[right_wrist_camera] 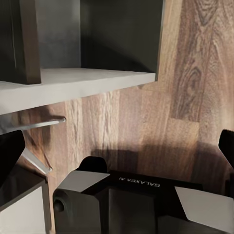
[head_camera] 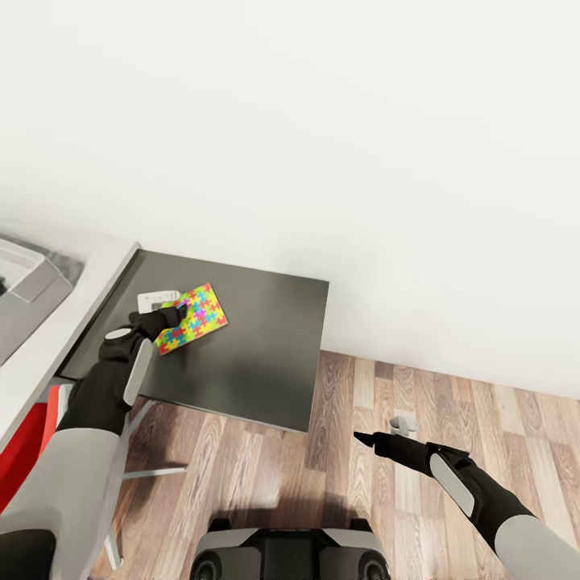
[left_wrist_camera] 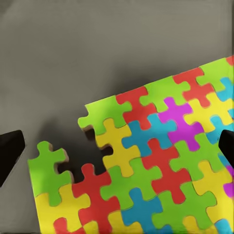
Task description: Put all the toys in the child's room - the three board games (two on the bed and one on the table), the two jigsaw puzzles on the table, and the tennis ball on the table - inside the toy box on the table in the child's room.
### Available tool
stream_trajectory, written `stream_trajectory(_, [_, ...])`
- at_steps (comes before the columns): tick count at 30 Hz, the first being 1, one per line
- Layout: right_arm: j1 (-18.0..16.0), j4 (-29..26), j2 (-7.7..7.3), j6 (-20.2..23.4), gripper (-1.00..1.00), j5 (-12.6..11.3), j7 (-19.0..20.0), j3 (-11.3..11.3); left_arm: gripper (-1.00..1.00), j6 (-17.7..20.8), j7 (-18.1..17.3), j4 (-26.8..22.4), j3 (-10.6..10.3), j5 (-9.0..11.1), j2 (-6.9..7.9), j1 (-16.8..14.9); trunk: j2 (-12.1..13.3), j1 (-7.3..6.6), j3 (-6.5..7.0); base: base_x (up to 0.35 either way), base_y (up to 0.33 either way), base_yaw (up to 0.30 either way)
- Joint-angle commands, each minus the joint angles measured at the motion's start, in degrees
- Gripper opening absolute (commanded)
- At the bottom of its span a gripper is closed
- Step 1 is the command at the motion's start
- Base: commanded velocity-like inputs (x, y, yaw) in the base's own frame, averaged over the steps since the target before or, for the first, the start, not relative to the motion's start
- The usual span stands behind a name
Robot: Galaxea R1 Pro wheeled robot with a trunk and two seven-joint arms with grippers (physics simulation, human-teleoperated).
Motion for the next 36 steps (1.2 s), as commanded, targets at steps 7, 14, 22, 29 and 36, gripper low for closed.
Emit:
stream_trajectory(7, [-0.04,-0.06,0.01,0.23,1.00,-0.42,-0.11,0.22,1.00,1.67,0.35,-5.78,0.10,0.67,0.10,2.38,-0.09,0.03,-0.74,0.000,0.000,0.000])
stream_trajectory(14, [-0.04,-0.06,0.03,0.23,1.00,-0.39,-0.12,0.22,1.00,2.42,0.34,-10.80,0.24,0.75,0.09,4.67,-0.09,0.03,-1.40,0.000,0.000,0.000])
stream_trajectory(22, [-0.04,-0.05,0.04,0.23,1.00,-0.38,-0.12,0.22,1.00,4.29,0.34,-15.29,0.37,1.94,0.27,6.38,-0.09,0.03,-2.15,0.000,0.000,0.000])
stream_trajectory(29, [-0.04,-0.07,0.05,0.23,1.00,-0.38,-0.12,0.25,1.00,4.67,0.36,-17.32,0.46,4.48,0.45,7.51,-0.09,0.03,-2.81,0.000,0.000,0.000])
stream_trajectory(36, [-0.04,-0.06,0.12,0.23,1.00,-0.38,-0.12,0.28,1.00,4.70,0.38,-17.72,0.45,4.86,0.47,7.72,-0.09,0.03,-3.47,0.000,0.000,0.000])
